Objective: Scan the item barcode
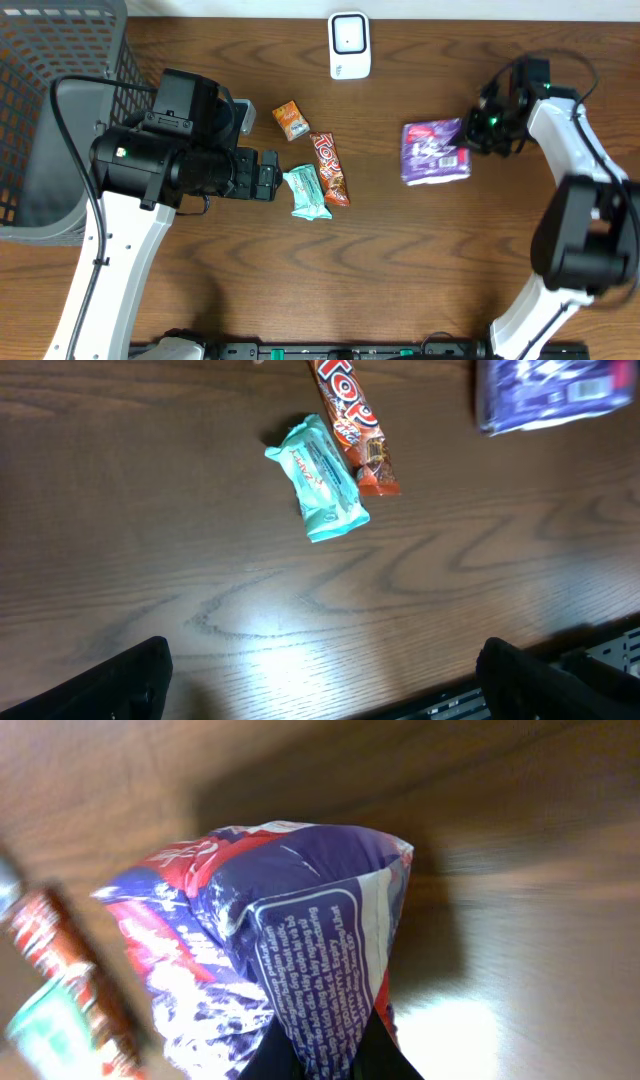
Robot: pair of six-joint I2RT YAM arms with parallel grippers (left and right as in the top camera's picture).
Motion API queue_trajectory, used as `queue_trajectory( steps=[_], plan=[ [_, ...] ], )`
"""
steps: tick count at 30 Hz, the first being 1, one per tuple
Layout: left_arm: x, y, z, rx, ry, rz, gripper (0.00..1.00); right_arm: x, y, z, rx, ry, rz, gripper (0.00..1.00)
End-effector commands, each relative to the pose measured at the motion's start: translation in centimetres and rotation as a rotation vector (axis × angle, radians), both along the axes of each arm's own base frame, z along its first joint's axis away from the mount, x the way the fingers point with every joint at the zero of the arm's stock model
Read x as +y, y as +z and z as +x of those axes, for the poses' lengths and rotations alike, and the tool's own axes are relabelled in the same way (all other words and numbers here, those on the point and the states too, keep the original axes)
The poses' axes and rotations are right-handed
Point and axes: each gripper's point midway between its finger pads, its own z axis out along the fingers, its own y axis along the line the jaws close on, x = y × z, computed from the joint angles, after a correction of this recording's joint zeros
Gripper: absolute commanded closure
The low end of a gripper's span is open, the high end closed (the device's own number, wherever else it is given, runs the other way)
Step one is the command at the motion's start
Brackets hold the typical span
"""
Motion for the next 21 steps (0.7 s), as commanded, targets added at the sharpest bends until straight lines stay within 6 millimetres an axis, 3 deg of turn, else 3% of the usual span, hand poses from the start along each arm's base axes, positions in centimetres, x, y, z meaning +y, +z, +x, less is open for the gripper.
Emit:
queue_trajectory(
  steps=[1, 2, 4, 7, 10, 13, 16, 17, 19, 21],
  plan=[
    [0.0, -0.3, -0.1, 0.008, -0.013, 0.01, 0.02, -4.0, 7.6, 0.8, -0.157, -0.197, -0.508, 0.99],
    [0.0, -0.3, -0.1, 0.008, -0.013, 0.01, 0.02, -4.7, 9.5, 0.1, -0.192, -0.251, -0.716, 0.99],
    [0.0, -0.3, -0.1, 0.008, -0.013, 0.01, 0.02, -4.4, 11.3, -0.5, -0.233, -0.272, -0.908, 0.99],
    [0.0, -0.3, -0.1, 0.008, -0.013, 0.01, 0.02, -2.0, 12.0, -0.6, -0.288, -0.216, -1.087, 0.99],
    [0.0, -0.3, -0.1, 0.008, -0.013, 0.01, 0.02, 0.7, 10.3, -0.2, -0.296, -0.134, -1.146, 0.99],
    [0.0, -0.3, -0.1, 0.008, -0.013, 0.01, 0.02, 4.0, 6.8, 0.2, -0.272, -0.039, -1.102, 0.97],
    [0.0, -0.3, -0.1, 0.008, -0.013, 0.01, 0.02, 8.4, 3.5, -0.2, -0.248, 0.064, -0.982, 0.81],
    [0.0, -0.3, -0.1, 0.008, -0.013, 0.01, 0.02, 10.0, 2.7, -0.3, -0.251, 0.092, -0.93, 0.7],
    [0.0, -0.3, -0.1, 0.008, -0.013, 0.01, 0.02, 13.2, 2.1, -0.2, -0.281, 0.127, -0.819, 0.51],
    [0.0, -0.3, -0.1, 0.008, -0.013, 0.01, 0.02, 15.1, 3.0, 0.1, -0.311, 0.137, -0.744, 0.35]
  ],
)
